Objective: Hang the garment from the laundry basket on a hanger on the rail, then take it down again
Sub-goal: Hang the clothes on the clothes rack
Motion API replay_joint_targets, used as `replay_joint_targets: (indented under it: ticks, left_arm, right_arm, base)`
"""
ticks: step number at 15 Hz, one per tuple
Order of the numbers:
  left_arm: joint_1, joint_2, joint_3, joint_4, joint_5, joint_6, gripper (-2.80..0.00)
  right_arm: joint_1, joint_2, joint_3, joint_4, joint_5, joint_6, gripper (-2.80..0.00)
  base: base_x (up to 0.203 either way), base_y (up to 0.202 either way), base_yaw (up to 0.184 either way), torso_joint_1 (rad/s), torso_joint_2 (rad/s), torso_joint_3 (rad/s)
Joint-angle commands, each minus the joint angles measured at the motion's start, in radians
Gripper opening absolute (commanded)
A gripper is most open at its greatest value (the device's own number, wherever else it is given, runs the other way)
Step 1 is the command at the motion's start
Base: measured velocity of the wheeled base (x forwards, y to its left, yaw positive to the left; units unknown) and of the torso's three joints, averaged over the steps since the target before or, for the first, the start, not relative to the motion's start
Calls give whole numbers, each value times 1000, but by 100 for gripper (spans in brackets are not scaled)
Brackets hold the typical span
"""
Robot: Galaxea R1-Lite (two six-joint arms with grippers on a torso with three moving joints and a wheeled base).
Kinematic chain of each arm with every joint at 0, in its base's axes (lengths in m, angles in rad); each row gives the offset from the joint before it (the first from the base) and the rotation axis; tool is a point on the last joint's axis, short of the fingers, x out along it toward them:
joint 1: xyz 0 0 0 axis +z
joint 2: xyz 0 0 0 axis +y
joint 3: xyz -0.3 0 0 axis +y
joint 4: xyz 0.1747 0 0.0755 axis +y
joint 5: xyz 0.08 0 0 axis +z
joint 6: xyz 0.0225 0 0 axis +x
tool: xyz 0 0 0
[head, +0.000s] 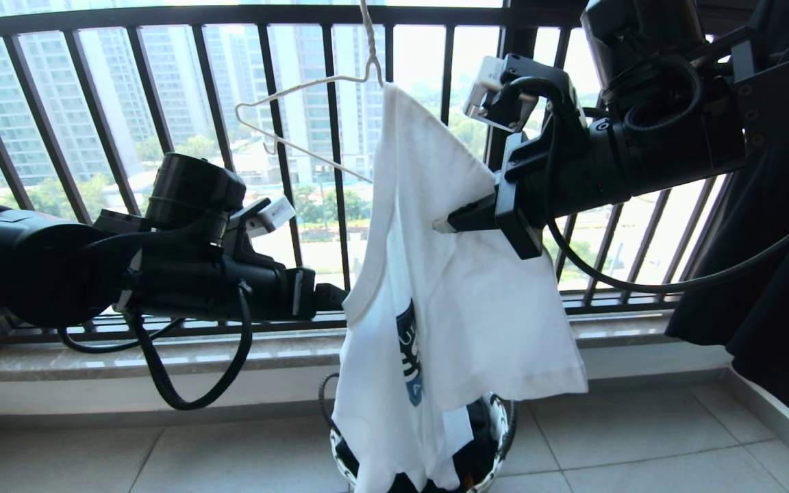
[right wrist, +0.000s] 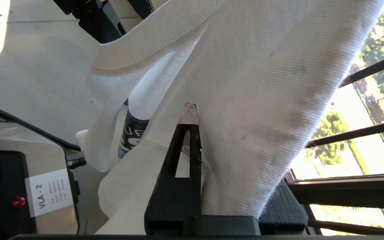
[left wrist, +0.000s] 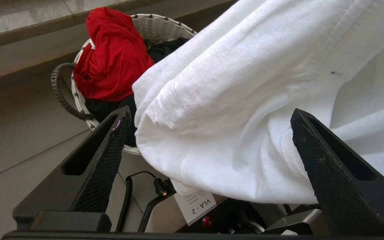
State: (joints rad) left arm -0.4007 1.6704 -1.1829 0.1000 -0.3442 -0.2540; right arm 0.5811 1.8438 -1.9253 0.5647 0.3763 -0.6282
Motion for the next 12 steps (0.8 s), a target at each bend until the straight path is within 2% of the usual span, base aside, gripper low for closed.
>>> replay_joint_targets:
  ticks: [1, 3, 5, 7, 8, 10, 11, 12]
  left_arm:
    - [9, -58, 0, 1, -8, -3, 0]
    - [8, -55, 0, 0, -38, -25, 0]
    - [5, -57, 6, -1, -119, -58, 0]
    - [-31, -50, 10, -6, -158, -102, 0]
    - [-52, -38, 18, -29, -158, -113, 0]
    - [-64, -16, 57, -155, -146, -150, 0]
    - [-68, -1, 75, -226, -110, -165, 0]
    - [-69, 16, 87, -268, -44, -169, 0]
  right_arm:
    - [0, 2, 0, 3, 3, -4, -280]
    - [3, 3, -1, 3, 3, -4, -280]
    - [6, 3, -1, 3, 3, -4, -280]
    - [14, 5, 0, 3, 3, -4, -280]
    - [15, 5, 0, 3, 3, -4, -280]
    - [28, 3, 0, 3, 3, -3, -280]
    - [33, 0, 2, 3, 3, -3, -280]
    - [36, -2, 2, 3, 3, -4, -280]
  base:
    - [0, 0, 0, 0, 0, 0]
    - [0, 0, 0, 0, 0, 0]
    - [0, 0, 0, 0, 0, 0]
    - [0, 0, 0, 0, 0, 0]
    - [0, 0, 0, 0, 0, 0]
    - [0, 0, 0, 0, 0, 0]
    - [0, 0, 0, 0, 0, 0]
    - [0, 0, 0, 0, 0, 0]
